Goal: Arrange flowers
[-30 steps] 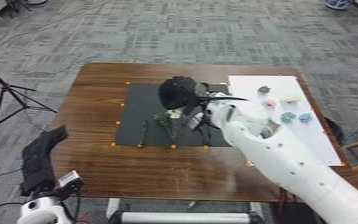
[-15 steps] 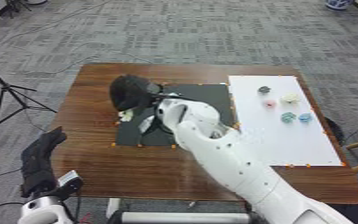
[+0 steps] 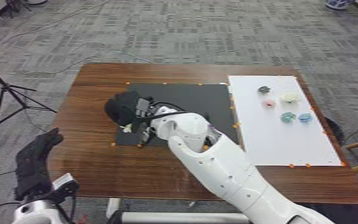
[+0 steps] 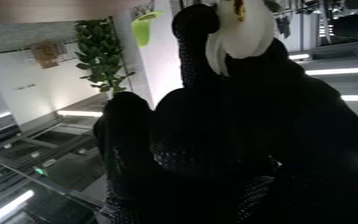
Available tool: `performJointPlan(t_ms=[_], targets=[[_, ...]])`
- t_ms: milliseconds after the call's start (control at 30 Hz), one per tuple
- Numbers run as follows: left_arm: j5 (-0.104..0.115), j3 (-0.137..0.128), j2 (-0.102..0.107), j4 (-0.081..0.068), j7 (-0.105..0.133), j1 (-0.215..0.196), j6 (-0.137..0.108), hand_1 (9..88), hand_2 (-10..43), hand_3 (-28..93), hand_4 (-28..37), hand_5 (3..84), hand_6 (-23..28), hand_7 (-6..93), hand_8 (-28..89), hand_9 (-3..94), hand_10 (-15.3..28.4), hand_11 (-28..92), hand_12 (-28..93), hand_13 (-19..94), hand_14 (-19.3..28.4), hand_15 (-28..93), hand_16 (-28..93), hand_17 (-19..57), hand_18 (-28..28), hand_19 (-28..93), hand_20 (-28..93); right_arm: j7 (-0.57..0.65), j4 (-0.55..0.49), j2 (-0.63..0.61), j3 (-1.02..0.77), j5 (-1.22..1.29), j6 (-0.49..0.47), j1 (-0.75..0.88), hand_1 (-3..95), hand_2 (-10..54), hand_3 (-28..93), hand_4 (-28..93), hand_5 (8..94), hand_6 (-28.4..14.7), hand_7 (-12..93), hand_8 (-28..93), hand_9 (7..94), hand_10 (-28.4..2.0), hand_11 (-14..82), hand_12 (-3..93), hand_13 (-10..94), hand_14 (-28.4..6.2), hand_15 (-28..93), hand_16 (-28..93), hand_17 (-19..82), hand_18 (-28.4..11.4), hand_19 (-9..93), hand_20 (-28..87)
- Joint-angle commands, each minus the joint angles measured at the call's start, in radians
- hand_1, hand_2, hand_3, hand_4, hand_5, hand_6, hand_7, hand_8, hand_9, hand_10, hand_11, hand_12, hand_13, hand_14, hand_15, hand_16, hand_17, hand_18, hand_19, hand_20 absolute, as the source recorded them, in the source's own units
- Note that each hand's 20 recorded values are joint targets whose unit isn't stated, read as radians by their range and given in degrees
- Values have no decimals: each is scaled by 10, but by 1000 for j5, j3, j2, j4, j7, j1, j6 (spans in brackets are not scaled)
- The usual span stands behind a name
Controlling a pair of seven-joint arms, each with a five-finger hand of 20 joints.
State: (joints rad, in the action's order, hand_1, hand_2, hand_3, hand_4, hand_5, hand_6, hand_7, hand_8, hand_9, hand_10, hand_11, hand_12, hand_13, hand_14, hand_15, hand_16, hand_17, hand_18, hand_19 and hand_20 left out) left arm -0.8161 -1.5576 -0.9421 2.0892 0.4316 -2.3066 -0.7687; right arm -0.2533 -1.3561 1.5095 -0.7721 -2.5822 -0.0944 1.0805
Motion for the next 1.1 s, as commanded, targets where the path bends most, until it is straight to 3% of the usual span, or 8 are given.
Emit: performJointPlan(t_ms=[33,267,800,900,933,1000,1067,1100], targets=[[24,-44,2,29,39,-79,44,220,300,678,-283,500,52,151,-101,511,145,194,82,333,114,98,-14,52,66,109,140,-15,26,52,-47,-87,-6,4,616,-95,619,-206,648,26,511,95,851,-62,111,476,859,-3,700,372,611,-120,932,672],[45,-84,-6,41,71,-146,91,216,185,693,-283,495,54,152,-98,505,146,198,89,339,122,101,-8,49,73,111,140,28,13,33,-28,-53,-36,-11,575,-95,615,-188,638,23,427,110,818,-66,70,414,850,-7,700,369,598,-125,932,668],[90,-187,-36,75,152,-337,197,231,141,697,-283,494,55,154,-94,501,146,207,99,345,129,101,0,47,77,115,139,48,-14,-3,-19,-57,-128,-28,534,-95,603,-177,621,3,318,122,717,-92,126,266,842,-13,691,350,585,-131,932,647],[84,-189,-42,75,147,-336,201,234,137,698,-283,494,55,154,-93,500,146,208,101,345,129,101,1,47,78,114,139,70,-19,-33,0,-2,-94,-61,515,-95,614,-175,607,2,306,119,687,-98,149,218,828,-19,687,350,569,-136,932,637],[93,-186,-33,75,154,-338,195,234,136,697,-283,494,55,154,-93,500,146,208,101,347,129,102,1,46,78,115,139,90,-28,-54,20,42,-78,-80,505,-95,619,-174,603,2,302,118,682,-98,151,214,825,-20,687,349,567,-137,932,635],[92,-187,-34,75,153,-337,196,234,133,699,-283,494,54,154,-93,498,144,210,102,347,130,102,1,46,78,115,139,91,-33,-56,17,89,-58,-88,458,-94,648,-174,596,0,284,111,669,-99,151,210,816,-25,687,349,560,-138,932,631],[87,-188,-39,75,149,-336,199,233,130,700,-283,493,54,154,-93,498,145,210,102,346,130,101,1,46,78,115,139,81,-42,-57,15,126,-57,-89,398,-51,662,-162,588,-1,267,88,656,-104,144,210,807,-32,676,345,544,-141,932,615],[83,-190,-42,75,147,-336,201,233,129,701,-283,492,54,155,-93,497,145,210,102,346,130,101,2,46,78,115,139,66,-48,-55,9,137,-71,-86,366,-25,674,-155,581,-2,261,6,648,-108,136,210,801,-37,669,346,534,-144,932,600]])
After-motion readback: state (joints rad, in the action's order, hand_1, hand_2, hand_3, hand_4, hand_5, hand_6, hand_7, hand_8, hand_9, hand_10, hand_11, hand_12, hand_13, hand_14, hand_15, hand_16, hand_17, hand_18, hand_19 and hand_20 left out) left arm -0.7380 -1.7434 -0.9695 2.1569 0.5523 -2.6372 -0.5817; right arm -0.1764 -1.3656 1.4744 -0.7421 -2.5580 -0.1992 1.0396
